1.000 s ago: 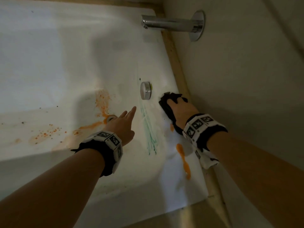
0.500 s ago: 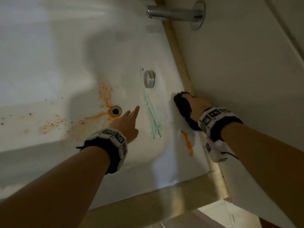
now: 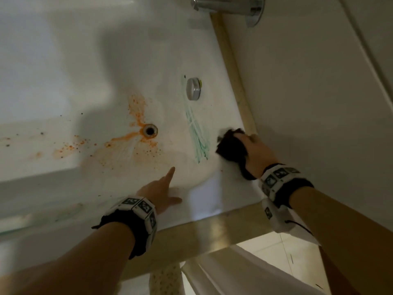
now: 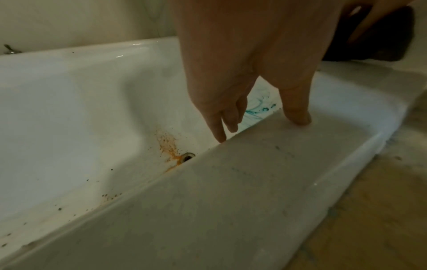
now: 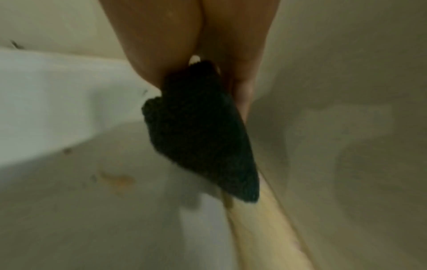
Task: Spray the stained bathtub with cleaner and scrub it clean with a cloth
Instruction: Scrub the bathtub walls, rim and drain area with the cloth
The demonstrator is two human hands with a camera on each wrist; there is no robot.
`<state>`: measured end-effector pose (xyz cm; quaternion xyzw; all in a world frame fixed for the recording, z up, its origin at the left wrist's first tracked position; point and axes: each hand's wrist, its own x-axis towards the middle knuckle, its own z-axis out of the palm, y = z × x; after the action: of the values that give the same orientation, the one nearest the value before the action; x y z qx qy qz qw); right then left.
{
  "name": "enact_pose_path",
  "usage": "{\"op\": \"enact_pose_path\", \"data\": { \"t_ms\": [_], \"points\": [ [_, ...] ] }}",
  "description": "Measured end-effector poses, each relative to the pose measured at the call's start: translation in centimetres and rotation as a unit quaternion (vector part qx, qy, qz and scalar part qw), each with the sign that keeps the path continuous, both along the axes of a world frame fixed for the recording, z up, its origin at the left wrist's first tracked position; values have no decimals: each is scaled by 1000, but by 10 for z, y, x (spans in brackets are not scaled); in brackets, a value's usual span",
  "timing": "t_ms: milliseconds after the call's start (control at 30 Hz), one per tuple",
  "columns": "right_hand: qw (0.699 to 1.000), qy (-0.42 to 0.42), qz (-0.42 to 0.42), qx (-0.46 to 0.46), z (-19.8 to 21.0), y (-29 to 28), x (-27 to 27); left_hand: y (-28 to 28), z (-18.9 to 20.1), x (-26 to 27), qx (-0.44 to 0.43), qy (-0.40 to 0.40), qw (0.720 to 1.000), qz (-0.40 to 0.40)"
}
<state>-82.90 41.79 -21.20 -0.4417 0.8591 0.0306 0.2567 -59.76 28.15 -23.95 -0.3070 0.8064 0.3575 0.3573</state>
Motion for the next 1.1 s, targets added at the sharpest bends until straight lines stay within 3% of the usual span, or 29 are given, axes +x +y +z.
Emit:
{"op": "enact_pose_path", "data": {
  "t_ms": [100,167,300,433,533,667,733,900,1100],
  "points": [
    [988,26,-120,89,-4,22,-5,1,-2,6,0,-1,1000,8],
    [984,35,-116,129,-12,30,7,-2,-3,7,-4,4,1000,17],
    [987,6,-120,103,-21,25,41,-6,-3,11,-19,19,999,23],
    [995,44,-49,79,-25,3,89,-15,2,24,-12,23,999,24],
    [993,33,-34,105,-28,-15,115,-21,7,38,5,12,1000,-24],
    [985,-104,-133,-20,-14,-37,108,-18,2,66,-37,26,994,-103],
    [972,-91,-206,-68,-3,-35,90,-20,-4,78,-59,30,993,-95],
    [970,2,-205,134,-1,13,80,-29,-7,92,-61,30,996,-55],
    [963,-46,-250,90,-13,0,156,-37,-4,104,-61,42,997,-33]
  ]
}}
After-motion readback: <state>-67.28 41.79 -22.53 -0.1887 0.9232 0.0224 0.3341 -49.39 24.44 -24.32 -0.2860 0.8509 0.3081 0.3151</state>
